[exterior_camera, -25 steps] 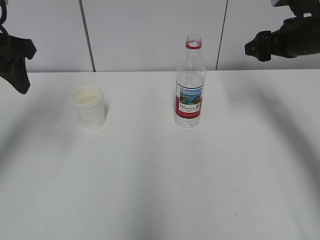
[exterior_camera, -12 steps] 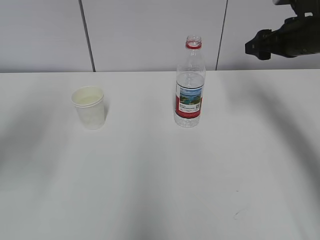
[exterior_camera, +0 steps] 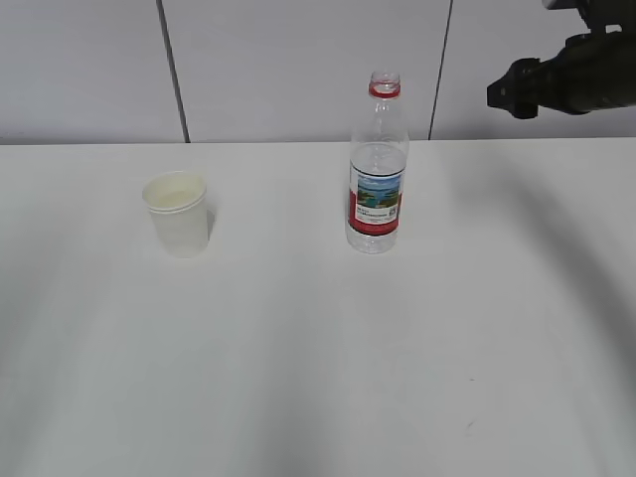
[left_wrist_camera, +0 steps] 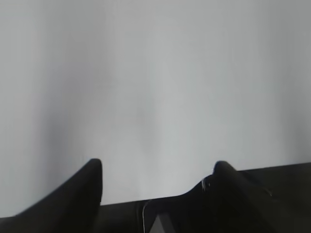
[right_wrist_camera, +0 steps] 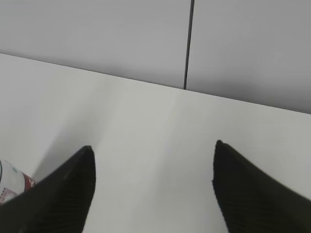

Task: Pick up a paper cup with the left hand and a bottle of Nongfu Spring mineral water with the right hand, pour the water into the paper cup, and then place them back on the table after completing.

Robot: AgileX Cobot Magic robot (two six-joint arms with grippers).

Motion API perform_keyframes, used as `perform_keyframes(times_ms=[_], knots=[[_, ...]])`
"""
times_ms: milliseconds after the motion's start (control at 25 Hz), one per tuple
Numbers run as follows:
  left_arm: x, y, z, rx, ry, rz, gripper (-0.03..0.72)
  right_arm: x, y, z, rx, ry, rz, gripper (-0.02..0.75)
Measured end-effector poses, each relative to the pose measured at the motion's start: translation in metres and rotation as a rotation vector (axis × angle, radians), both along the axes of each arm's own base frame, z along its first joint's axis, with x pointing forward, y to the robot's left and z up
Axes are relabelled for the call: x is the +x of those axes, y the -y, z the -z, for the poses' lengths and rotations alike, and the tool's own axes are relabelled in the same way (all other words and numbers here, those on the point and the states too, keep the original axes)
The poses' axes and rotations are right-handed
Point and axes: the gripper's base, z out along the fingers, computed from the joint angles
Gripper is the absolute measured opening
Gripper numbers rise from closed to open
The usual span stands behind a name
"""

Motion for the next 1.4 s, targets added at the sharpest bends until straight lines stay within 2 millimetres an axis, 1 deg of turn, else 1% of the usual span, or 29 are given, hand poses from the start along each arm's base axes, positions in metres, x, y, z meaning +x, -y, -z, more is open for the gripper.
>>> perform_keyframes(times_ms=[160, 240, 320, 440, 560, 760, 960, 1200, 1400], knots=[[-0.032, -0.008, 0.008, -0.002, 0.13, -0.004, 0.438, 0.0, 0.0, -0.001, 0.002, 0.001, 0.001, 0.554], [-0.044, -0.012, 0.017, 0.006, 0.158, -0.008, 0.438, -0.001, 0.0, -0.002, 0.015, 0.002, 0.003, 0.554], [-0.056, -0.015, 0.026, 0.008, 0.182, -0.01, 0.438, -0.003, -0.001, -0.007, 0.022, 0.011, -0.004, 0.554], [-0.07, -0.018, 0.042, 0.003, 0.212, -0.01, 0.437, -0.008, -0.003, -0.02, 0.029, 0.039, -0.012, 0.554], [-0.078, -0.019, 0.055, -0.001, 0.233, -0.011, 0.435, -0.012, -0.003, -0.03, 0.031, 0.063, -0.016, 0.554], [-0.088, -0.022, 0.056, -0.016, 0.348, -0.009, 0.436, -0.022, -0.006, -0.045, 0.053, 0.086, -0.038, 0.554], [-0.1, -0.024, 0.056, -0.021, 0.436, 0.002, 0.435, -0.041, -0.007, -0.042, 0.06, 0.063, -0.038, 0.554], [-0.113, -0.027, 0.057, -0.029, 0.521, 0.008, 0.427, -0.069, -0.006, -0.04, 0.05, 0.053, -0.007, 0.554], [-0.115, -0.027, 0.057, -0.034, 0.532, 0.009, 0.427, -0.095, -0.006, -0.042, 0.049, 0.057, -0.001, 0.554]])
